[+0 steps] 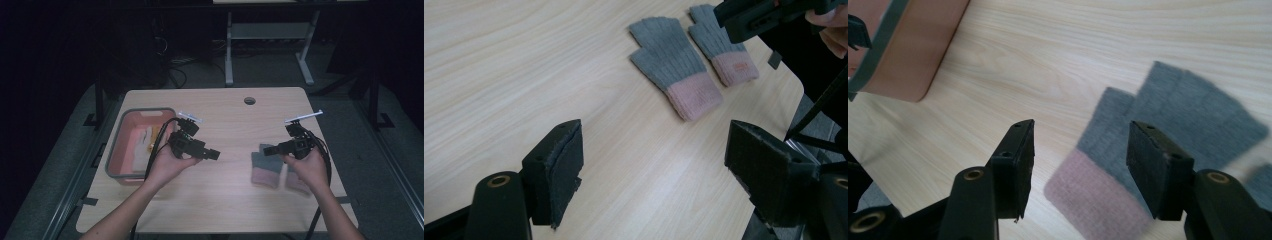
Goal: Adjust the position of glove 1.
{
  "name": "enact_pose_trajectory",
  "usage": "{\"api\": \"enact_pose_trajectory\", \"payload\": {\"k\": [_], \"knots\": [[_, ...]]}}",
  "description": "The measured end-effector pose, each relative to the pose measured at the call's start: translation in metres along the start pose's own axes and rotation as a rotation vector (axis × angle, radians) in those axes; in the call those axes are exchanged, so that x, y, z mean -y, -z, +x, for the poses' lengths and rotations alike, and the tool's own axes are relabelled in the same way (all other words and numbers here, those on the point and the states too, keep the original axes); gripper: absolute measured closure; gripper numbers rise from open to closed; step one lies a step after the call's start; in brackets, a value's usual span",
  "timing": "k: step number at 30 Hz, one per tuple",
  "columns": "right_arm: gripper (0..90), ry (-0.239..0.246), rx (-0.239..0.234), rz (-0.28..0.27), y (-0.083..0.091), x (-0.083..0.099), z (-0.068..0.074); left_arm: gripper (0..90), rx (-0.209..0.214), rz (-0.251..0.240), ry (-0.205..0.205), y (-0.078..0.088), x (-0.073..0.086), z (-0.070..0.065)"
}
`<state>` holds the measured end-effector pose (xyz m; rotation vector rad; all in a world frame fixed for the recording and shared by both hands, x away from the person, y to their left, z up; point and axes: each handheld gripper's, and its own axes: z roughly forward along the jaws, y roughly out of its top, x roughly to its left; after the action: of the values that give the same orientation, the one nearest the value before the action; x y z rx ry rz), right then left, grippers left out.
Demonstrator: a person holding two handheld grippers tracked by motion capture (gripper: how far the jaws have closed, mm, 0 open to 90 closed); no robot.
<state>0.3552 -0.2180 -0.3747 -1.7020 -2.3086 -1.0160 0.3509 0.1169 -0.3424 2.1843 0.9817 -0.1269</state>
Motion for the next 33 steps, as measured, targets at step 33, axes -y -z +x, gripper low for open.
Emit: {"api": "enact_pose_trajectory", "payload": {"k": [33], "knots": [[52.3, -0.128, 0.225, 0.002, 0.017, 0.07, -0.076, 21.1, 0.026, 0.037, -0.068, -0.065, -0.006, -0.042]]}}
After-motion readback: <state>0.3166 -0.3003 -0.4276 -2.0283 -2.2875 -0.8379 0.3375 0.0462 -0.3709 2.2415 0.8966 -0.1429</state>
